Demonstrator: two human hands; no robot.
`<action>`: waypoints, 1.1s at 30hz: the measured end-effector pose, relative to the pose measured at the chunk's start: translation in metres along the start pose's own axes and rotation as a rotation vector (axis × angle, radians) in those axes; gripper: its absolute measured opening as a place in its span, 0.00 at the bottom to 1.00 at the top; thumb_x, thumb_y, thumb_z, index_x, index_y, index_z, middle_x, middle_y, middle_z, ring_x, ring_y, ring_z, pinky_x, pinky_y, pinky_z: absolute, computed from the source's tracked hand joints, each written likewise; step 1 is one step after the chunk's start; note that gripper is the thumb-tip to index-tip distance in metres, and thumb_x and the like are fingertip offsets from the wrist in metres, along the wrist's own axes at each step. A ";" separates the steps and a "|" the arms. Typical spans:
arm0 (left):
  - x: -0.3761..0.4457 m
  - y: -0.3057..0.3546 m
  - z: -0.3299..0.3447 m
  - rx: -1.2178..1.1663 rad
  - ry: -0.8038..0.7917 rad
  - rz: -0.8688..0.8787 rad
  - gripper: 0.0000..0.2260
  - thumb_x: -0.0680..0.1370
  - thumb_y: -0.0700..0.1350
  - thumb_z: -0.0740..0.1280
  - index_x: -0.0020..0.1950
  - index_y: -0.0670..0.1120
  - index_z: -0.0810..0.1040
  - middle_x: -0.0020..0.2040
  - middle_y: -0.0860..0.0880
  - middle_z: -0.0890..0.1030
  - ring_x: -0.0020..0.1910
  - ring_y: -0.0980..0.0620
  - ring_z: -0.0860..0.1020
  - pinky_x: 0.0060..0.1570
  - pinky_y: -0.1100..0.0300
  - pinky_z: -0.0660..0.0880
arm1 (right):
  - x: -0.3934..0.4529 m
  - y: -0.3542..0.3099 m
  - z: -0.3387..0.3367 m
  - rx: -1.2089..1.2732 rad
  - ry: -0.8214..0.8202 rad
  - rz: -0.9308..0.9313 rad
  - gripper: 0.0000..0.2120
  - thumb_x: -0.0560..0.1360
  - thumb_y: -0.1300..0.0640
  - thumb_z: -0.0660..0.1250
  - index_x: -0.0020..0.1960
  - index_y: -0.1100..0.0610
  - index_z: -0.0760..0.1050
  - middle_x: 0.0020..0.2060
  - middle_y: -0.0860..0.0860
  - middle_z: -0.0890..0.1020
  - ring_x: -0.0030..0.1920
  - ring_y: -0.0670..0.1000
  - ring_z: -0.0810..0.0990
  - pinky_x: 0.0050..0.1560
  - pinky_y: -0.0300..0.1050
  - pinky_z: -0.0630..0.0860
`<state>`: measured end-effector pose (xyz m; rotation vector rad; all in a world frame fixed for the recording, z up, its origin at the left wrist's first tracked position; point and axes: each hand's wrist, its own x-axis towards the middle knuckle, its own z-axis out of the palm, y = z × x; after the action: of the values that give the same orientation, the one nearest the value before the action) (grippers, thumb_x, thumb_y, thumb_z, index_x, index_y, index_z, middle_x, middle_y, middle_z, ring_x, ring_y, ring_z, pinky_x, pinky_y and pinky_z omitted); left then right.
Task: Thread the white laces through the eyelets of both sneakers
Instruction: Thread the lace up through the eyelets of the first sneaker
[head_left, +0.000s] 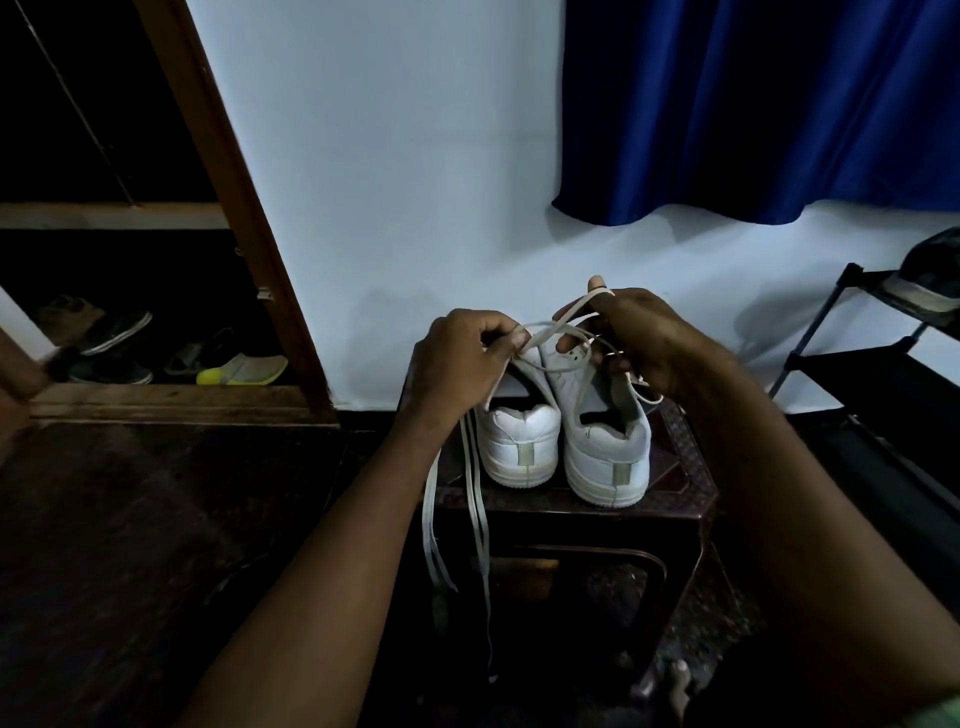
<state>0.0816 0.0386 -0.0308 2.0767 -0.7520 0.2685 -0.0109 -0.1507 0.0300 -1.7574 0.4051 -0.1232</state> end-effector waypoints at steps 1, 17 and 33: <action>0.001 0.002 -0.001 -0.119 0.017 -0.053 0.06 0.78 0.55 0.70 0.46 0.57 0.86 0.42 0.61 0.86 0.43 0.61 0.83 0.50 0.55 0.81 | 0.000 0.000 0.000 0.031 0.014 0.010 0.26 0.87 0.43 0.52 0.55 0.60 0.82 0.45 0.59 0.88 0.29 0.50 0.75 0.27 0.40 0.64; 0.000 -0.006 -0.029 0.246 -0.070 -0.388 0.20 0.77 0.61 0.63 0.44 0.48 0.86 0.42 0.49 0.85 0.45 0.44 0.83 0.48 0.54 0.80 | -0.003 -0.006 0.004 0.034 0.082 -0.038 0.14 0.75 0.63 0.57 0.50 0.60 0.81 0.28 0.49 0.63 0.25 0.47 0.56 0.25 0.37 0.56; 0.011 0.014 -0.040 -0.832 0.070 -0.578 0.17 0.78 0.54 0.74 0.35 0.50 0.71 0.27 0.53 0.67 0.24 0.55 0.63 0.32 0.58 0.61 | -0.006 -0.007 0.004 -0.861 -0.103 -0.255 0.21 0.64 0.43 0.83 0.30 0.55 0.77 0.23 0.44 0.76 0.27 0.44 0.73 0.34 0.43 0.68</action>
<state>0.0853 0.0607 0.0063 1.3830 -0.1341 -0.2620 -0.0139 -0.1437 0.0364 -2.6504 0.1526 -0.0361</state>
